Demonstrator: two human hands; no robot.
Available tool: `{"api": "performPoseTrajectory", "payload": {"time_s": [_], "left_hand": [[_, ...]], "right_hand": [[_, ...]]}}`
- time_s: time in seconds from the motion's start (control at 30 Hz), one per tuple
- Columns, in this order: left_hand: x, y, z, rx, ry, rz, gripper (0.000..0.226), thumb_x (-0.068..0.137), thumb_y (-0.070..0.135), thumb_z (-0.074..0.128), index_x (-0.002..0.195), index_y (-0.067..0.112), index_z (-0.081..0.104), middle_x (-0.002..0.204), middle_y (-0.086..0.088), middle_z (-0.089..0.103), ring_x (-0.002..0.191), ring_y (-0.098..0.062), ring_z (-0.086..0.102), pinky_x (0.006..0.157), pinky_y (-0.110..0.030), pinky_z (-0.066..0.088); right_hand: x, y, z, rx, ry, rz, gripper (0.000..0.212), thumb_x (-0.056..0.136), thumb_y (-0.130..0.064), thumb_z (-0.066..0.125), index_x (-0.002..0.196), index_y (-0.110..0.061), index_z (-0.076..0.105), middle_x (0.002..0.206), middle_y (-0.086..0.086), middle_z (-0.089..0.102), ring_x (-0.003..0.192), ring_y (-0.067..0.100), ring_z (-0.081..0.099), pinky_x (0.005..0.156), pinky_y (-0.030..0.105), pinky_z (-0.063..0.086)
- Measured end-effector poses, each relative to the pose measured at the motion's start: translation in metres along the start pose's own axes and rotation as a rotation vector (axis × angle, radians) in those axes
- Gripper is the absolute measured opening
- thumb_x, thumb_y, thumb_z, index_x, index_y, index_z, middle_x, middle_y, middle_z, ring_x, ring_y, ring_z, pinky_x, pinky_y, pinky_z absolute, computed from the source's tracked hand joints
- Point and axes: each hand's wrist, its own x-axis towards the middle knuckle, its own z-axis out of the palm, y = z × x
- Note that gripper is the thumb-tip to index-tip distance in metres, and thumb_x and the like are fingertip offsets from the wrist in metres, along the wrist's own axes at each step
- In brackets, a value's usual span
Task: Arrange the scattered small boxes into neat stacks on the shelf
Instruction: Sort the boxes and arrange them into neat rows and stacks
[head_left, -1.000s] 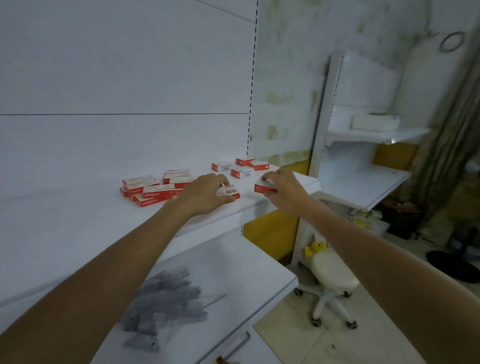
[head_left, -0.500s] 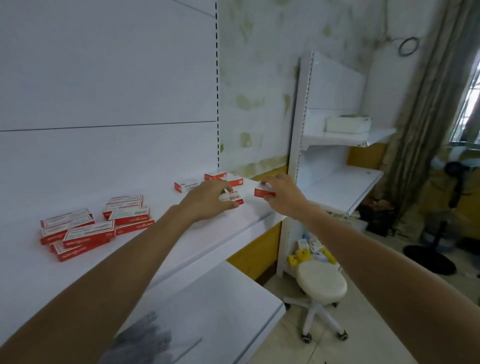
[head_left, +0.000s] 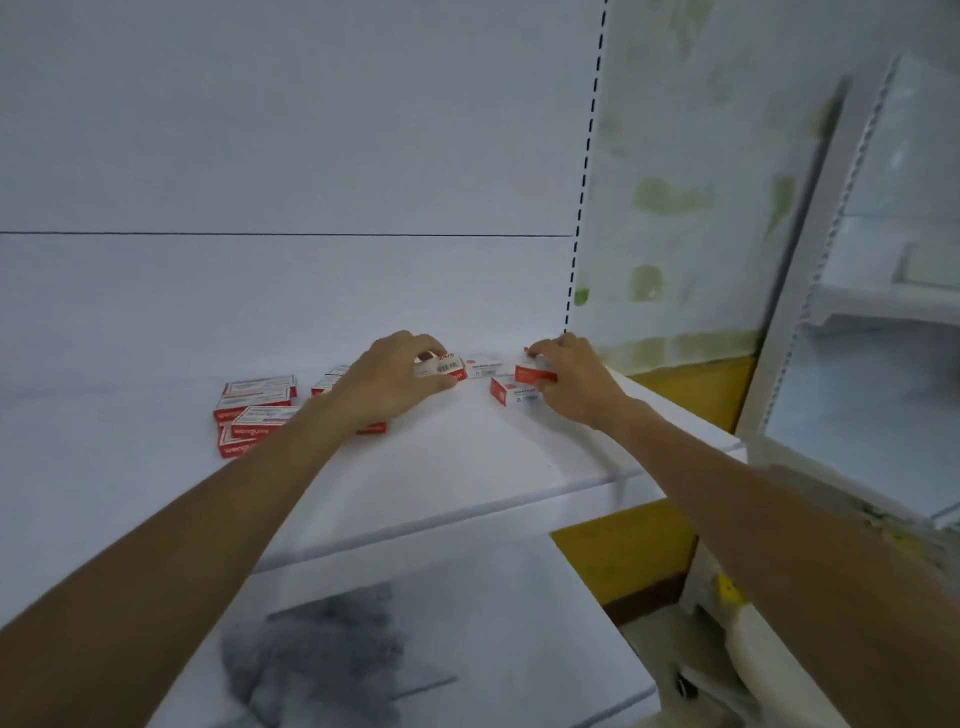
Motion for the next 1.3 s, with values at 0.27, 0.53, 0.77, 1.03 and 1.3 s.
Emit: {"api": "performPoseTrajectory", "payload": {"time_s": [0.27,0.53,0.77,1.03,1.3], "left_hand": [[-0.056,0.014,-0.005,0.079,0.167,-0.197,0.042,0.082,0.035,0.065,0.121,0.020,0.058,0.117,-0.006,0.058,0.104,-0.022,0.056,0.090,-0.032,0.039],[-0.092,0.012,0.016,0.088,0.154,-0.272,0.036,0.083,0.029,0.065,0.117,0.017,0.061,0.135,-0.001,0.053,0.122,-0.020,0.049,0.091,-0.025,0.037],[-0.092,0.003,0.010,0.236,0.221,-0.381,0.035,0.086,0.030,0.061,0.119,0.019,0.061,0.136,-0.005,0.053,0.120,-0.023,0.051,0.094,-0.030,0.040],[-0.120,0.000,-0.012,0.302,0.323,-0.375,0.032,0.084,0.035,0.060,0.113,0.023,0.064,0.121,-0.004,0.059,0.109,-0.022,0.053,0.092,-0.034,0.043],[-0.236,-0.046,-0.091,0.290,0.361,-0.685,0.029,0.085,0.031,0.061,0.112,0.020,0.062,0.114,-0.006,0.057,0.102,-0.018,0.054,0.085,-0.028,0.041]], "right_hand": [[-0.005,0.008,0.000,0.060,-0.063,-0.312,0.042,0.086,-0.008,0.050,0.128,-0.011,0.049,0.124,0.012,0.047,0.116,0.028,0.039,0.098,0.038,0.037],[-0.014,0.018,0.006,0.063,-0.078,-0.360,0.040,0.082,-0.019,0.055,0.121,-0.014,0.052,0.122,0.006,0.052,0.115,0.024,0.046,0.097,0.032,0.036],[-0.015,0.024,0.008,0.033,-0.065,-0.344,0.032,0.089,-0.026,0.051,0.114,-0.011,0.061,0.119,0.008,0.060,0.109,0.024,0.052,0.096,0.038,0.042],[-0.006,-0.050,0.022,0.095,0.036,-0.489,0.039,0.089,-0.020,0.051,0.128,-0.013,0.052,0.133,0.006,0.051,0.124,0.023,0.040,0.102,0.035,0.031],[-0.029,-0.233,0.052,0.273,-0.059,-0.817,0.041,0.091,-0.020,0.048,0.131,-0.013,0.048,0.134,0.008,0.048,0.126,0.025,0.038,0.101,0.038,0.032]]}}
